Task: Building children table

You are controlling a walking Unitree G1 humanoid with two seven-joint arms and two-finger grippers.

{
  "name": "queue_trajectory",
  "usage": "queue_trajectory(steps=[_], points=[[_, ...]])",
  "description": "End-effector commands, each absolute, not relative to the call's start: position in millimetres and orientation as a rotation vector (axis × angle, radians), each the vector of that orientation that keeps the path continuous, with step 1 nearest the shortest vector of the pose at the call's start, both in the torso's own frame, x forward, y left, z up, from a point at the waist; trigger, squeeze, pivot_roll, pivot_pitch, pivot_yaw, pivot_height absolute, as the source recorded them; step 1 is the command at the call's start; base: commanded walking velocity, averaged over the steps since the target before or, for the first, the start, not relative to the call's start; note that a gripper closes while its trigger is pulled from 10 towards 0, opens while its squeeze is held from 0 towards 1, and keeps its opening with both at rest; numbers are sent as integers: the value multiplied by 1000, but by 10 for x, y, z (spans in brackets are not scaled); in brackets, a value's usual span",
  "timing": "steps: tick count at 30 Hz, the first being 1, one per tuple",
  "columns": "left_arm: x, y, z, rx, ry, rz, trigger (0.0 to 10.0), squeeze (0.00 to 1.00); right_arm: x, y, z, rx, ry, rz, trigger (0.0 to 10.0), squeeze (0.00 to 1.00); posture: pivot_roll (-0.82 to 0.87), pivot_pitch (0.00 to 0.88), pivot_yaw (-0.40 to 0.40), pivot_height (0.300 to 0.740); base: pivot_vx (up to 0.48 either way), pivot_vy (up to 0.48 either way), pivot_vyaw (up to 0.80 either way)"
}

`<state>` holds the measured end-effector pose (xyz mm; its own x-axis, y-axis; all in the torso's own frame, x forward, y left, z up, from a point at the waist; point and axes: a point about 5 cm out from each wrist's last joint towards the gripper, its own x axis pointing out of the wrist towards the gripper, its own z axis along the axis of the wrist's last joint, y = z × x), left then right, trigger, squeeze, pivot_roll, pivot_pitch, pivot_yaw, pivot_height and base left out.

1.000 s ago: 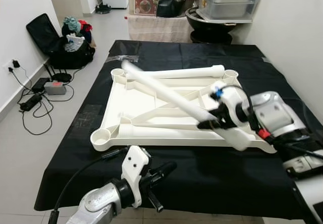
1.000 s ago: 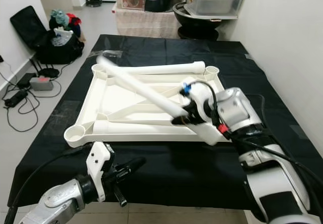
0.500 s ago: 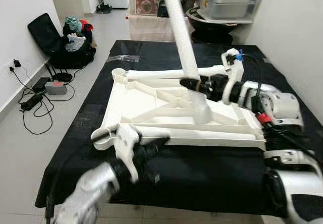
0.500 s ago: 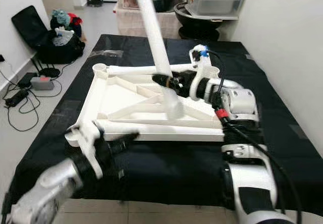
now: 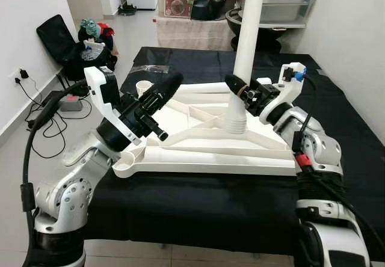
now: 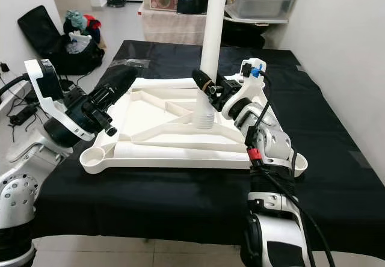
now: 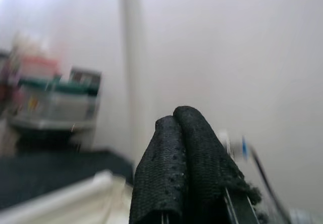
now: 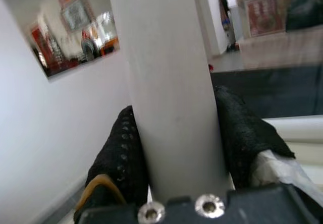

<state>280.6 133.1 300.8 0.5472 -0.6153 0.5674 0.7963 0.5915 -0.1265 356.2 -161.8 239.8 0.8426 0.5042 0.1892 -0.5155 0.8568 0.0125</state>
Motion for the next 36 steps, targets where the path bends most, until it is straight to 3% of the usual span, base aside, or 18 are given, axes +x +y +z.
queue_trajectory(steps=[1, 3, 4, 6, 16, 17, 28, 36], points=[[2816, 1326, 3024, -410, -497, -879, 10000, 0, 3521, -1512, 2483, -12, -242, 577, 10000, 0, -62, 0, -24, 740, 0, 0, 0], [2861, 1316, 3083, -416, -500, -883, 10000, 0, 3456, -1431, 2505, -42, -275, 602, 10000, 0, -65, 0, -19, 740, 0, 0, 0], [2936, 1293, 3114, -407, -463, -883, 10000, 0, 3310, -1309, 2582, -71, -387, 610, 10000, 0, -62, 0, -13, 740, 0, 0, 0], [2995, 1279, 3112, -394, -424, -877, 10000, 0, 3222, -1223, 2573, -273, -471, 515, 10000, 0, -63, 0, 2, 740, 0, 0, 0], [3114, 1222, 3262, -452, -430, -864, 10000, 0, 3114, -1101, 2405, -257, -471, 519, 10000, 0, -69, 0, 11, 740, 0, 0, 0], [3096, 1181, 3265, -454, -427, -903, 10000, 1000, 3121, -1104, 2404, -261, -470, 512, 10000, 0, -70, 0, 10, 740, 0, 0, 0], [3001, 1107, 3185, -430, -417, -956, 10000, 1000, 3170, -1134, 2393, -268, -461, 467, 10000, 0, -72, 0, 9, 740, 0, 0, 0], [3006, 1094, 3147, -392, -423, -884, 10000, 1000, 3155, -1103, 2405, -259, -459, 479, 10000, 0, -77, 0, 7, 740, 0, 0, 0]])
